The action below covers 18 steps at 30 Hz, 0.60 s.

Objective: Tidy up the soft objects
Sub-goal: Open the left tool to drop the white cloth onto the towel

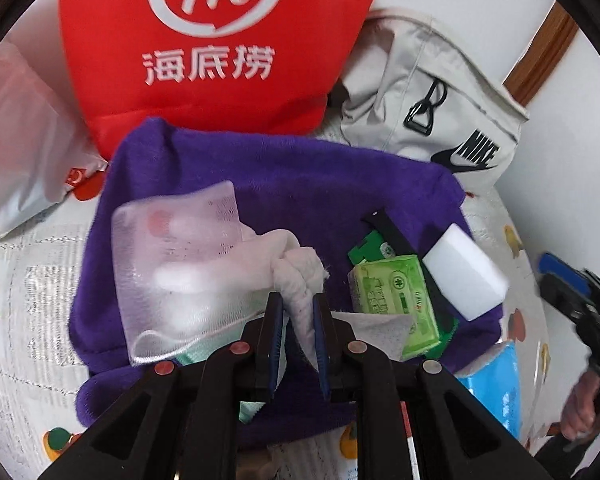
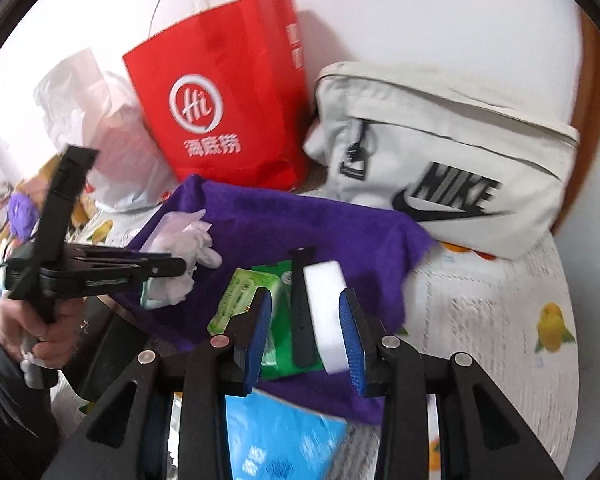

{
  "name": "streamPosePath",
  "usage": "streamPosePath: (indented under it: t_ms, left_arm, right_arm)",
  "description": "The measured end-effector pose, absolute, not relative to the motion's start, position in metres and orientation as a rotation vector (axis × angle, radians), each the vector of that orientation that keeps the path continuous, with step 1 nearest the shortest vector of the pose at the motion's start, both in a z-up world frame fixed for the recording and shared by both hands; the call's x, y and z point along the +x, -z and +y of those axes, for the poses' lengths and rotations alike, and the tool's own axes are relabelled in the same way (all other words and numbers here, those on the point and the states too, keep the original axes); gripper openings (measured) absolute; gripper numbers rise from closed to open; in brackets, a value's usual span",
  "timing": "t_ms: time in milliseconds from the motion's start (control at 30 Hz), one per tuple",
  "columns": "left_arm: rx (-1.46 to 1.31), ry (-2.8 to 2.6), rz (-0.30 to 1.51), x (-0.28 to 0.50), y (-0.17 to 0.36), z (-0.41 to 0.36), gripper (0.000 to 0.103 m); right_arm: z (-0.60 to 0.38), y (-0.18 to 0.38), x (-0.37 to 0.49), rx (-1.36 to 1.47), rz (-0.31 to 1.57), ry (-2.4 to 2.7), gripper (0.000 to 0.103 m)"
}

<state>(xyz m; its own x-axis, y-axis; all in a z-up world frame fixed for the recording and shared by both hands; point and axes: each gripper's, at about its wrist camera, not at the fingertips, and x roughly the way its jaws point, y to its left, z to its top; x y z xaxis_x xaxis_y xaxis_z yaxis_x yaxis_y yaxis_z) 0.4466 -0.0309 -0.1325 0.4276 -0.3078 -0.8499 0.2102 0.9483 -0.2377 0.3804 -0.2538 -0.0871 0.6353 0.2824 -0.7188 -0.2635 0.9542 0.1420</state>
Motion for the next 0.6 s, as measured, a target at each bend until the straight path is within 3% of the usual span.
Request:
streamPosePath:
  t_ms: [200,300,333,600]
  left_arm:
    - [-0.094,0.318,1.09,0.45,0.135,-0.036,0.019]
    - [-0.097,0.322,1.115,0.449,0.135,-0.037,0.047]
    - [-0.108,0.324,1.102,0.446,0.132,-0.036,0.051]
    - [-0.067,0.309,1.055,0.411,0.1,-0.034,0.052]
  right_arm:
    - [-0.267,0.085,0.36,0.104,0.802,-0.306,0.035]
    - [-0.269,0.087,0.354,0.116,0.807,-0.304,0.035]
    - [-0.268,0.088,0.352,0.119,0.809,-0.302,0.035]
    - [-0.262,0.083,0.321,0.135,0.818,-0.335,0.035]
